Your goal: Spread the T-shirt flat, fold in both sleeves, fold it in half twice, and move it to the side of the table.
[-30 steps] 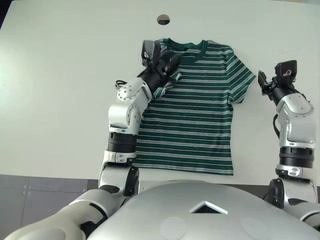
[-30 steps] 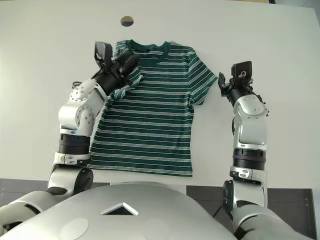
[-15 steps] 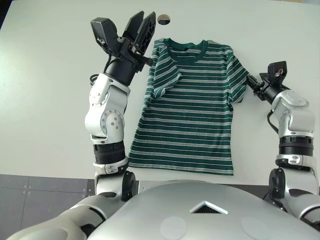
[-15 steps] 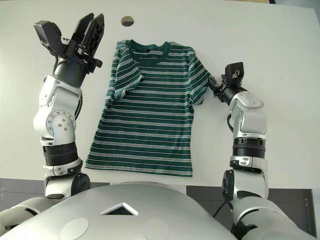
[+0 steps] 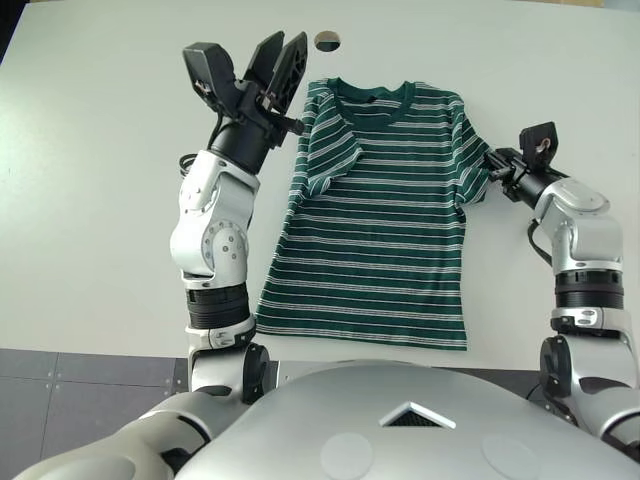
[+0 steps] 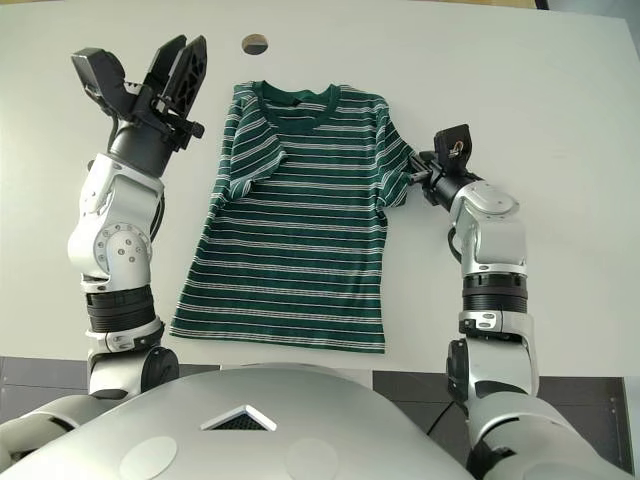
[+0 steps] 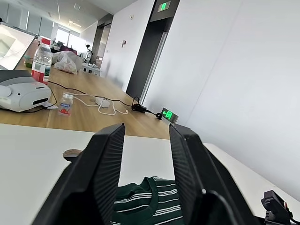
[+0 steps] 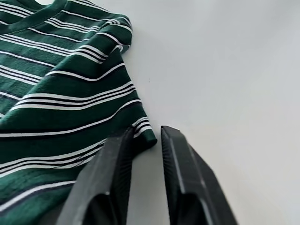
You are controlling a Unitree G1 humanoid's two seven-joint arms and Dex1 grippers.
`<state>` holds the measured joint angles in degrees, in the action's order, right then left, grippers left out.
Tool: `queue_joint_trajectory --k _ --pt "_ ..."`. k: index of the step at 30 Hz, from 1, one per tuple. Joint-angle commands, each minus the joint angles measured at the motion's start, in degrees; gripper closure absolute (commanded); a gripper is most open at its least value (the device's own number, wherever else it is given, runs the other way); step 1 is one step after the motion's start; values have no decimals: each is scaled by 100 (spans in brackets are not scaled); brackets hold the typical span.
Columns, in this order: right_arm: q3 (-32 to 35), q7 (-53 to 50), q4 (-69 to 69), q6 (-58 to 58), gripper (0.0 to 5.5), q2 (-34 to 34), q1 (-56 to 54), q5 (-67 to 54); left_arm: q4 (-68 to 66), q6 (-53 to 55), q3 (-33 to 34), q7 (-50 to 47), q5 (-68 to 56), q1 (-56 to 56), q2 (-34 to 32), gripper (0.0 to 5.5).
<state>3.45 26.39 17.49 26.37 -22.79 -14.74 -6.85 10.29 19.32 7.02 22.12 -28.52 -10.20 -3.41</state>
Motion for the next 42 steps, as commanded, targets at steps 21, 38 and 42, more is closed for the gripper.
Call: queue_joint_trajectory --k 21,38,42 --pt "-456 -133 -2673 1880 538 470 18 -924 -97 -37 74 -245 -4 0 -46 376" --pt "-1031 -174 -1590 762 431 946 -304 -498 -122 -310 -36 -293 238 130 -142 376" --pt "-1001 -23 -2015 642 355 973 -180 -663 -253 -299 39 -528 525 144 -279 376"
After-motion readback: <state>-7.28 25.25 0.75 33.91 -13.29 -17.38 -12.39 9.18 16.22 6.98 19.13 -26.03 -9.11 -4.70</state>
